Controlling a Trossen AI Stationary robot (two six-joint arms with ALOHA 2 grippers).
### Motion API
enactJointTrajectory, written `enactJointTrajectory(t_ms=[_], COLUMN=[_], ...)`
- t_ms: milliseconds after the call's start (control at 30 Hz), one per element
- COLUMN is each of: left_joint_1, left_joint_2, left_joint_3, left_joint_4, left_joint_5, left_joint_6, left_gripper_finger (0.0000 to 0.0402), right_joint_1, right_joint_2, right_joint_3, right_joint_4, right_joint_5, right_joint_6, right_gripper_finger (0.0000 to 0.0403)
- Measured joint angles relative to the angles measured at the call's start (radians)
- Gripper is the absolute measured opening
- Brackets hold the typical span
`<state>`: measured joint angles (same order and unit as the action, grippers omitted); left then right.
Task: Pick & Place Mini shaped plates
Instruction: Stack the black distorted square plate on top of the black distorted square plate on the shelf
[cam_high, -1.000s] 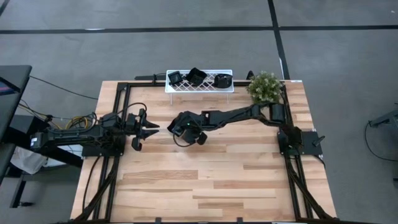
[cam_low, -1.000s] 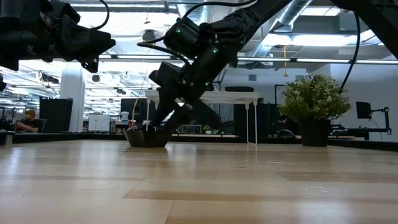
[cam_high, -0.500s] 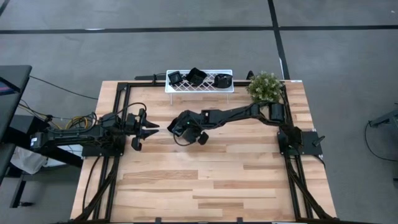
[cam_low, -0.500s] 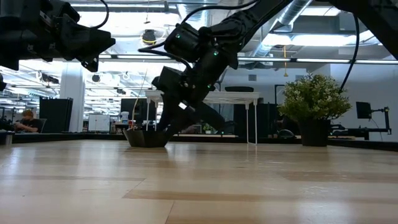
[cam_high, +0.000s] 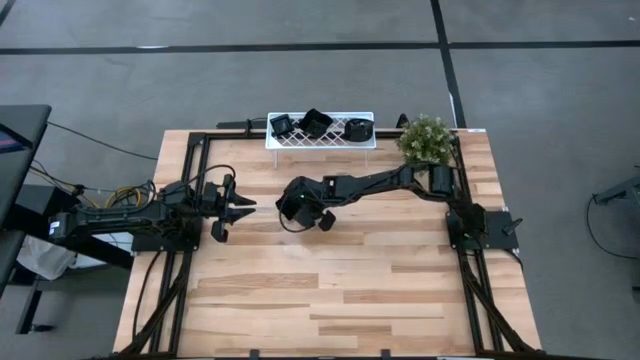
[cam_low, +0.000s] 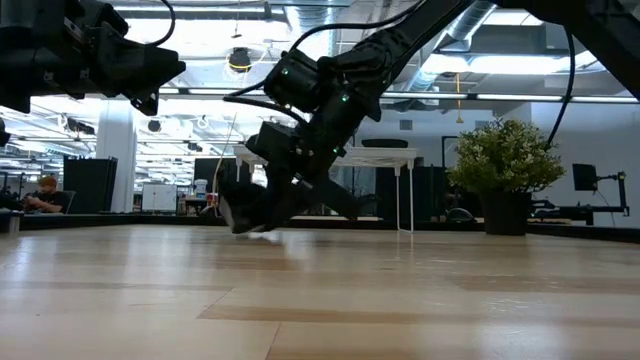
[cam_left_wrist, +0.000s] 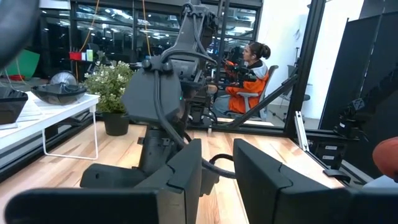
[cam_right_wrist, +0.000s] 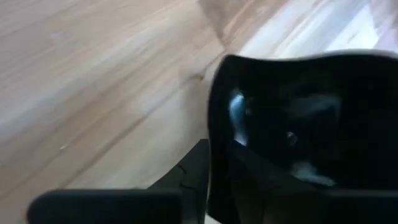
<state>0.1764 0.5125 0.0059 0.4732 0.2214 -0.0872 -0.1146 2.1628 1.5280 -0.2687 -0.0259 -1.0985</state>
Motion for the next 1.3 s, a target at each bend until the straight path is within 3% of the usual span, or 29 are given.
enactJointTrajectory(t_ms=[200,700,1300], left_joint_1=[0.000,0.000,0.000], left_joint_2=[0.000,0.000,-0.001], left_joint_3=[0.000,0.000,0.000], left_joint_4=[0.003,0.007,0.021], left_joint_5=[0.000,0.000,0.000], left_joint_6=[0.000,0.000,0.000], left_gripper_finger=[0.0095,0.0095,0.0095], right_joint_1=[0.016,0.063,0.056], right_joint_2=[-0.002,-0.056,-0.359], right_joint_3=[0.000,0.002,0.000], right_joint_4=[0.033,0.031,-0.209], right_joint_5=[0.056,0.227,0.237], right_joint_6=[-0.003,0.000,0.045], right_gripper_finger=[0.0006,0.0002,0.0001])
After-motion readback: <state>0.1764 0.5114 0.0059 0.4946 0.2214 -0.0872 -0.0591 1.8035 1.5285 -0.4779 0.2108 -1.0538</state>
